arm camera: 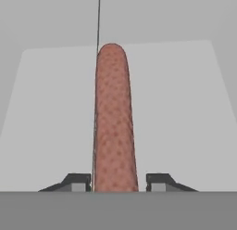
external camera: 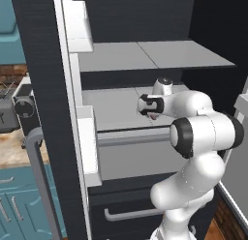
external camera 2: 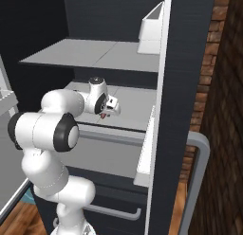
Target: Retrieve the sausage and cheese from the fridge and place them on the cutting board on the counter.
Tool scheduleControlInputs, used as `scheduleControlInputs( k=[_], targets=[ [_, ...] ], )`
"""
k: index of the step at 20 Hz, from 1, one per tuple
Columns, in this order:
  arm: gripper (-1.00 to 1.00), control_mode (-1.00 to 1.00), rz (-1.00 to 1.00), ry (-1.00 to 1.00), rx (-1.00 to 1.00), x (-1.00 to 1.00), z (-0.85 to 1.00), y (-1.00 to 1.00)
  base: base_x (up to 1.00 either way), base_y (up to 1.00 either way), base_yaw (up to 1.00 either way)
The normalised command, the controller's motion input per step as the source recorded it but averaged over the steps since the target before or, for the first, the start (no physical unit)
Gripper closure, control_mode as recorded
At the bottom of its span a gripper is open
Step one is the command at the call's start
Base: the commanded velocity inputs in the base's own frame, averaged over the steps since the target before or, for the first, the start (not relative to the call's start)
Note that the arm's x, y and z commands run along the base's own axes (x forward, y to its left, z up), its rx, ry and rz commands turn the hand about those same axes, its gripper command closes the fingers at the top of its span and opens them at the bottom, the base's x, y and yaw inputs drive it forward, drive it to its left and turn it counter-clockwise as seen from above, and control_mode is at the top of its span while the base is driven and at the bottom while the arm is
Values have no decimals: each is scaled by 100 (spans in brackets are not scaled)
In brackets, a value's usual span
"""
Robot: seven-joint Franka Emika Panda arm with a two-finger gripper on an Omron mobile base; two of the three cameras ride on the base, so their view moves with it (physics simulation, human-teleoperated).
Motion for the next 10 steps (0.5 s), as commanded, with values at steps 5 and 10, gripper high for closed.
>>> scheduleControlInputs(
  k=[5, 10],
  targets=[
    [100, -100, 0, 0, 0, 0, 0, 0, 0, 0, 0],
    [100, -100, 0, -14, 0, -36, 0, -4, 0, 0, 0]
  ],
)
